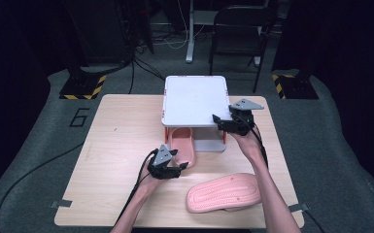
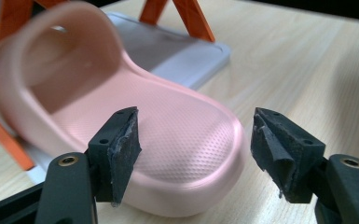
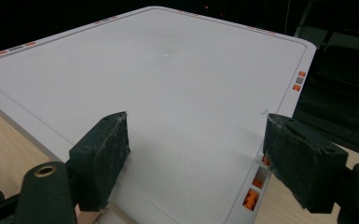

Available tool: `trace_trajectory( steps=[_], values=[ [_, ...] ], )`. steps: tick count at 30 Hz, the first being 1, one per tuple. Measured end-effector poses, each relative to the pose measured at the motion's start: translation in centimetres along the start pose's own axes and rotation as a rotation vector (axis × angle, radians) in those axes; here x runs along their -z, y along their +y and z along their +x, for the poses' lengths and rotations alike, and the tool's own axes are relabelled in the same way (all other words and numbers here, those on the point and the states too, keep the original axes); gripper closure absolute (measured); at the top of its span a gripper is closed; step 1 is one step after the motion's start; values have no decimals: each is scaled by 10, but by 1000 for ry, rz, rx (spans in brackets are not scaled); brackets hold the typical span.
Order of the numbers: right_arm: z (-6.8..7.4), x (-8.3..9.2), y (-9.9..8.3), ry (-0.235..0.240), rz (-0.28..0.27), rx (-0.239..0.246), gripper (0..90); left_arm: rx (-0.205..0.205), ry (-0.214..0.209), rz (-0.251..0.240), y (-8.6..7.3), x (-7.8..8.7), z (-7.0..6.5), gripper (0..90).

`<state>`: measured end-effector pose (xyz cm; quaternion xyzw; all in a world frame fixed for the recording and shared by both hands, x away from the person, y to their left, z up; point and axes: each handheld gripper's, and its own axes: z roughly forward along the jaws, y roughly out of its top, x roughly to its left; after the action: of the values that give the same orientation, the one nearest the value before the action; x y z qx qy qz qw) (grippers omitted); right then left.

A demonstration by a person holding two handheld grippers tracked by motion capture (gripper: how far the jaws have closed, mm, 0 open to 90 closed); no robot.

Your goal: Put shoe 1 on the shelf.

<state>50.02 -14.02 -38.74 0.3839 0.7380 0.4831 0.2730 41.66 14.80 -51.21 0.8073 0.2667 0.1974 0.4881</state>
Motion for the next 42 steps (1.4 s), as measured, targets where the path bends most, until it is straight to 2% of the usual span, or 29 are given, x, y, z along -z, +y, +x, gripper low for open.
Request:
trace_trajectory(
  steps=[2, 4, 6, 8, 9, 12, 14, 15, 17, 18, 19, 23, 26, 29, 31, 33, 34, 36, 40, 42],
  values=[
    [-1, 0, 0, 5, 0, 2, 221, -43, 24, 7, 0, -3, -2, 321],
    [-1, -1, 0, 6, -2, -1, 221, -39, 39, 15, 2, -5, 0, 304],
    [-1, -1, 0, 3, -2, -2, 221, -22, 76, 24, 4, -9, 4, 303],
    [-1, 0, 0, 4, 1, -1, 221, -21, 96, 29, 7, -13, 7, 297],
    [-1, 0, 0, 4, 1, -2, 221, -24, 120, 35, 8, -16, 9, 302],
    [-2, -1, 0, 9, 0, -7, 221, -11, 172, 43, 13, -23, 14, 313],
    [-2, 0, 0, 13, 3, -11, 221, 10, 208, 50, 15, -28, 20, 321],
    [-2, 0, 0, 12, 3, -12, 221, 38, 219, 45, 15, -31, 23, 323],
    [-2, 0, 0, 12, 3, -12, 221, 53, 242, 50, 16, -34, 27, 328],
    [-2, 0, 0, 12, 3, -12, 221, 61, 251, 48, 16, -35, 29, 331],
    [-2, 0, -1, 12, 3, -14, 221, 49, 255, 61, 16, -36, 31, 333],
    [-2, 0, -1, 13, 2, -10, 221, 61, 249, 51, 15, -37, 33, 320],
    [-2, 0, -1, 11, 2, -16, 221, 41, 246, 49, 17, -34, 28, 343],
    [-2, 2, 0, -1, 4, -3, 220, 50, 203, 2, 16, -20, 26, 318],
    [-2, 5, 0, -15, -2, 1, 217, 57, 194, -31, 15, -6, 25, 285],
    [-4, 11, -1, -14, -11, -22, 204, 82, 178, -72, 13, 10, 27, 256],
    [-4, 15, -1, -13, -23, -28, 198, 94, 169, -77, 12, 18, 28, 233],
    [-5, 26, -3, -7, -38, -37, 184, 113, 172, -105, 8, 34, 32, 213],
    [-5, 47, -13, -25, -56, -36, 168, 151, 179, -103, -5, 68, 42, 179],
    [-7, 58, -21, -40, -64, -30, 165, 156, 198, -89, -14, 82, 47, 164]
  ],
)
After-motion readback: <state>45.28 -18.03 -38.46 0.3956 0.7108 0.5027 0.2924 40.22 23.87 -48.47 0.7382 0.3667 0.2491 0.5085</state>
